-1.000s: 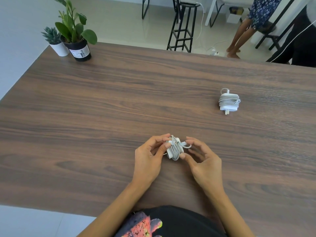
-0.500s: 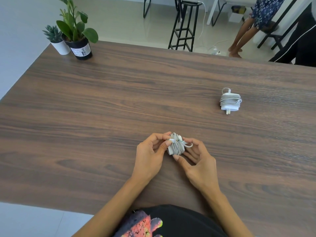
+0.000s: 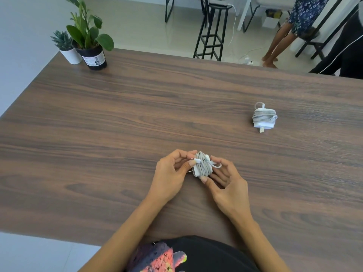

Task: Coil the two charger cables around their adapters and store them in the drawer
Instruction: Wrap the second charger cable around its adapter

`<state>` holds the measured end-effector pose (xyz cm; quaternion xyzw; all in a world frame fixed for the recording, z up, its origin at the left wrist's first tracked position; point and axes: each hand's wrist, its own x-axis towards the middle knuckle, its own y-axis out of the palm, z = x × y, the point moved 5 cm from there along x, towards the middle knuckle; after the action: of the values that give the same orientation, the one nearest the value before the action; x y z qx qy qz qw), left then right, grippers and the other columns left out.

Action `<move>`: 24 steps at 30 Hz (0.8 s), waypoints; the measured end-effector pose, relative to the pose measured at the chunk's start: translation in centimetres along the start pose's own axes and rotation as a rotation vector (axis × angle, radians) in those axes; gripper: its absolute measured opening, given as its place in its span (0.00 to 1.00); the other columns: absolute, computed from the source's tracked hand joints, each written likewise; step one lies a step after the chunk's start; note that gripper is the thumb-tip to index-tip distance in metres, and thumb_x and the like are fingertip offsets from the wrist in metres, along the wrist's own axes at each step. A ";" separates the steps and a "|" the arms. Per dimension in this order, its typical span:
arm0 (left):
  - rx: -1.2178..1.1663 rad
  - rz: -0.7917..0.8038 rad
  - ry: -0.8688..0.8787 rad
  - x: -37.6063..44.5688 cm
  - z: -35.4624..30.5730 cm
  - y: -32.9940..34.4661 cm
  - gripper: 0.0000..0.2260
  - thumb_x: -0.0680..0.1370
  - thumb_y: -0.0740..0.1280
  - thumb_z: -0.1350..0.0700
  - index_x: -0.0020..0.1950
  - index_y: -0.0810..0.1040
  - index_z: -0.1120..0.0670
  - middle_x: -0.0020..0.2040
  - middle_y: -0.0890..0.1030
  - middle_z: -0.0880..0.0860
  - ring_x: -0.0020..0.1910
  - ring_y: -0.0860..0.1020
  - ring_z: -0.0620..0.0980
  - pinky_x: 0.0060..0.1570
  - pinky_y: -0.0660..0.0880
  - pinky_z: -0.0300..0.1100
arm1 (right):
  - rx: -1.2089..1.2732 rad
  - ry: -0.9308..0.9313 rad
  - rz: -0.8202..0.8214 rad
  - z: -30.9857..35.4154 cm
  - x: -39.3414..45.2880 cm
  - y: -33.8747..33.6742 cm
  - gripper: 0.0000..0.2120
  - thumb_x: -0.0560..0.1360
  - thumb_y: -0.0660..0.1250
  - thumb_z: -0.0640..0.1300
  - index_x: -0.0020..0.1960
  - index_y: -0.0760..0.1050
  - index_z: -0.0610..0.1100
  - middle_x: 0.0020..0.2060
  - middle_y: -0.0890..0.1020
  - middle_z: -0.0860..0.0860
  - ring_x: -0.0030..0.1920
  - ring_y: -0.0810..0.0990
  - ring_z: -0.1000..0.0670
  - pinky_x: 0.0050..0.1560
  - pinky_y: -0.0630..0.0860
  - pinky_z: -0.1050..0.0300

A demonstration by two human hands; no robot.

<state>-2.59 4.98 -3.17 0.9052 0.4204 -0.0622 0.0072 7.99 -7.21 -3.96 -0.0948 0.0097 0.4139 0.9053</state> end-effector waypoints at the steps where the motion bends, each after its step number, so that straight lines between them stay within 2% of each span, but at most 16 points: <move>1: -0.001 0.000 0.000 -0.1 0.0 0.0 0.02 0.75 0.69 0.63 0.46 0.79 0.57 0.54 0.83 0.49 0.53 0.81 0.40 0.53 0.76 0.33 | -0.016 -0.010 -0.002 0.1 0.0 0.0 0.25 0.67 0.75 0.33 0.60 0.73 0.48 0.55 0.82 0.54 0.55 0.82 0.56 0.59 0.77 0.55; 7: -0.009 -0.009 0.011 -0.3 0.0 0.0 0.06 0.76 0.68 0.63 0.52 0.80 0.57 0.56 0.82 0.47 0.55 0.80 0.39 0.53 0.74 0.31 | -0.110 -0.092 -0.011 0.4 0.1 0.0 0.27 0.69 0.73 0.33 0.65 0.70 0.49 0.58 0.80 0.56 0.56 0.80 0.57 0.59 0.76 0.59; 10: 0.013 -0.032 0.020 -0.3 0.0 -0.2 0.07 0.76 0.68 0.64 0.52 0.80 0.55 0.54 0.82 0.46 0.55 0.80 0.39 0.53 0.75 0.31 | -0.144 -0.123 -0.023 0.5 0.2 0.0 0.28 0.71 0.72 0.34 0.67 0.69 0.49 0.59 0.79 0.55 0.58 0.79 0.57 0.60 0.75 0.61; 14: 0.083 -0.056 0.037 -0.6 -0.1 -0.7 0.07 0.75 0.69 0.63 0.50 0.79 0.53 0.51 0.83 0.44 0.52 0.81 0.37 0.53 0.75 0.31 | -0.197 -0.154 -0.021 0.6 0.2 0.2 0.30 0.72 0.71 0.36 0.68 0.67 0.56 0.64 0.77 0.54 0.61 0.78 0.57 0.61 0.73 0.65; 17: 0.185 -0.065 0.059 -0.7 0.0 -1.4 0.10 0.75 0.70 0.61 0.52 0.78 0.50 0.51 0.82 0.42 0.52 0.80 0.36 0.51 0.74 0.29 | -0.271 -0.205 -0.017 0.6 0.4 0.2 0.29 0.73 0.69 0.35 0.69 0.67 0.56 0.66 0.74 0.59 0.66 0.73 0.55 0.65 0.71 0.62; 19: 0.242 -0.013 0.053 -0.4 0.2 -1.7 0.16 0.74 0.70 0.63 0.59 0.76 0.50 0.56 0.80 0.43 0.57 0.78 0.39 0.55 0.74 0.31 | -0.320 -0.235 -0.015 0.8 0.6 0.2 0.29 0.74 0.67 0.33 0.69 0.68 0.55 0.66 0.73 0.60 0.68 0.71 0.56 0.68 0.68 0.61; 22: 0.306 0.135 0.042 0.5 0.2 -1.5 0.27 0.73 0.70 0.65 0.70 0.68 0.50 0.65 0.74 0.45 0.64 0.72 0.40 0.62 0.70 0.31 | -0.340 -0.257 -0.003 1.2 0.8 0.3 0.27 0.74 0.65 0.32 0.69 0.68 0.53 0.66 0.73 0.57 0.67 0.70 0.60 0.67 0.66 0.67; 24: 0.361 0.225 0.057 1.0 0.0 -1.1 0.31 0.73 0.70 0.65 0.72 0.64 0.48 0.68 0.71 0.45 0.66 0.70 0.39 0.66 0.67 0.33 | -0.335 -0.246 -0.012 1.1 0.8 0.3 0.27 0.75 0.65 0.32 0.70 0.68 0.50 0.65 0.74 0.57 0.66 0.71 0.62 0.64 0.65 0.71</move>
<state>-2.76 6.42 -3.24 0.9345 0.2986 -0.1096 -0.1599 8.18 -6.25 -3.03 -0.1927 -0.1706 0.4129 0.8736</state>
